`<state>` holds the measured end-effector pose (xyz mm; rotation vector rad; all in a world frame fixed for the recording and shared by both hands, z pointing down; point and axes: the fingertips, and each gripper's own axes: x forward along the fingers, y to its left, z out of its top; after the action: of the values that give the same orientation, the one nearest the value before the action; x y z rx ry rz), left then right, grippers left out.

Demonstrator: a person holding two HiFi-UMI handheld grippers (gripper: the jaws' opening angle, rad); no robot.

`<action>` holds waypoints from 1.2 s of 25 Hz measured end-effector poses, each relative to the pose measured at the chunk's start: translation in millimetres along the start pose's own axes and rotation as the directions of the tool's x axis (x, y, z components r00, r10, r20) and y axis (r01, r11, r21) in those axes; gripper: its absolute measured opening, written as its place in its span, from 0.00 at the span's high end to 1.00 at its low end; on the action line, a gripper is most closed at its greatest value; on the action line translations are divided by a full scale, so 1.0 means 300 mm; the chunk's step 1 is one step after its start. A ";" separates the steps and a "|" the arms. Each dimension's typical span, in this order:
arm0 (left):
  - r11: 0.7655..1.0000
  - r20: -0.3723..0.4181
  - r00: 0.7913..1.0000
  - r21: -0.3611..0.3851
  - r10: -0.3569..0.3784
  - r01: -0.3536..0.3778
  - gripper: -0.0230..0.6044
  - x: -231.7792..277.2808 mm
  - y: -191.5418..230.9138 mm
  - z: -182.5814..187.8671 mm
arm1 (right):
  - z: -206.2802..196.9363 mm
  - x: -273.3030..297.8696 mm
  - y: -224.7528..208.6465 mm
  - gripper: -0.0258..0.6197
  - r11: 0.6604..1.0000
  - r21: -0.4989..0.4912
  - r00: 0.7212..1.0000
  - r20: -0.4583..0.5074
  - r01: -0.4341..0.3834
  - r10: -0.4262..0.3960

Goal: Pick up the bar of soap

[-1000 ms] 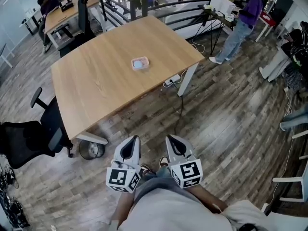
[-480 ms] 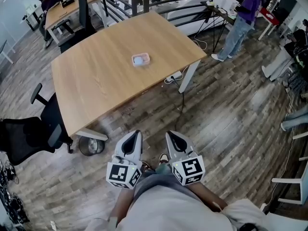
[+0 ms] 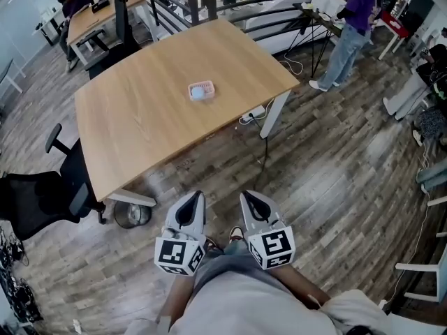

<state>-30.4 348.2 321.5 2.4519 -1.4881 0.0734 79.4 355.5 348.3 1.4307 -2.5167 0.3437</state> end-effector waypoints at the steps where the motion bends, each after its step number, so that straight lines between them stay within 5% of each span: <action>1: 1.000 0.002 1.000 0.001 0.003 -0.003 0.97 0.007 -0.008 -0.001 | -0.004 0.000 -0.009 0.96 1.000 0.000 1.000 -0.002 -0.006 0.006; 15: 1.000 0.006 1.000 0.010 0.019 -0.019 0.97 0.111 -0.099 -0.010 | -0.047 0.005 -0.127 0.96 0.998 0.015 0.998 -0.028 -0.064 0.065; 30: 1.000 -0.010 1.000 -0.004 0.004 -0.004 0.97 0.183 -0.089 -0.016 | -0.061 0.038 -0.198 0.96 0.999 0.036 0.998 -0.047 -0.040 0.041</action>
<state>19.2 313.6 330.6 2.4422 -1.4874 0.0825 126.3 322.4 374.7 1.3688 -2.5161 0.4260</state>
